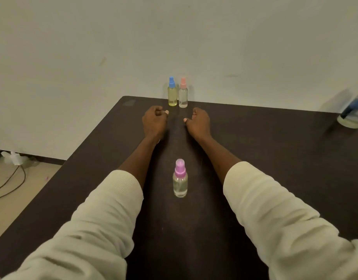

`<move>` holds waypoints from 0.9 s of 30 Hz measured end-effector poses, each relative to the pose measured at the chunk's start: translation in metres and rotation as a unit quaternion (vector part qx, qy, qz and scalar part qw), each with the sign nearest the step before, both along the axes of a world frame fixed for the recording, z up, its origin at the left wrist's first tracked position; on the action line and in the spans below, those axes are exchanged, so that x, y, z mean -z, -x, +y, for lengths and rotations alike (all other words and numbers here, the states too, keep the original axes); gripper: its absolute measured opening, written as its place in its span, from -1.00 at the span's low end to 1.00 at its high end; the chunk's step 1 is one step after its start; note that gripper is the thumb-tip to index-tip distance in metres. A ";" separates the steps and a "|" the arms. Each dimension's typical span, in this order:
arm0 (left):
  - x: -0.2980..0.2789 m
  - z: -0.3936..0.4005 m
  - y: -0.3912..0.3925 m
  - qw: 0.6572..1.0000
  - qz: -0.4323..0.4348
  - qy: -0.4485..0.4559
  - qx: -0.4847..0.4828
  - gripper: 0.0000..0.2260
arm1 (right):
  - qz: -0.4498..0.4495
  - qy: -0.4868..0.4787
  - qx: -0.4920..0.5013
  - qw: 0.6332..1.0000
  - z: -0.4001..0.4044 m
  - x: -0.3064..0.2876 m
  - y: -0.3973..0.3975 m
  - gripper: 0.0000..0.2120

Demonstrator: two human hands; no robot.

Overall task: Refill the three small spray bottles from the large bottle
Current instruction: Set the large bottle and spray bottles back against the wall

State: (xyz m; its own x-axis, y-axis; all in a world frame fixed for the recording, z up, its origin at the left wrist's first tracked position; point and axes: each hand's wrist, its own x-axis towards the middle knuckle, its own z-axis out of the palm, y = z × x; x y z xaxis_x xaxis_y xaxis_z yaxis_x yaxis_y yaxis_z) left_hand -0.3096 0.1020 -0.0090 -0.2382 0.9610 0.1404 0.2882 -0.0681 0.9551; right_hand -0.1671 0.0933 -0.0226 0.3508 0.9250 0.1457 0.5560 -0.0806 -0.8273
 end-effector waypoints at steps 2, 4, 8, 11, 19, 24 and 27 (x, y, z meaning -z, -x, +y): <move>-0.001 -0.041 0.008 0.995 -0.088 0.022 0.028 -0.88 | 0.043 -0.007 0.009 0.999 -0.039 -0.003 0.002 -0.87; -0.002 -0.086 0.015 0.986 -0.151 0.033 0.070 -0.90 | 0.100 -0.008 0.013 0.995 -0.077 -0.005 0.004 -0.85; -0.002 -0.168 0.032 0.972 -0.189 0.039 0.133 -0.79 | 0.138 -0.008 0.015 0.990 -0.142 -0.002 0.008 -0.80; 0.005 -0.206 0.048 0.953 -0.213 0.035 0.212 -0.59 | 0.144 -0.004 0.029 0.989 -0.179 -0.002 0.010 -0.80; 0.014 -0.240 0.041 0.979 0.037 -0.013 0.202 -0.66 | 0.089 0.002 0.025 0.996 -0.218 -0.011 0.019 -0.82; 0.014 -0.190 0.041 0.998 0.011 -0.016 0.064 -0.67 | 0.033 0.000 0.015 0.999 -0.187 -0.012 0.017 -0.81; 0.013 -0.130 0.044 1.000 -0.003 -0.018 0.008 -0.65 | -0.041 -0.009 -0.005 0.999 -0.148 -0.009 0.017 -0.80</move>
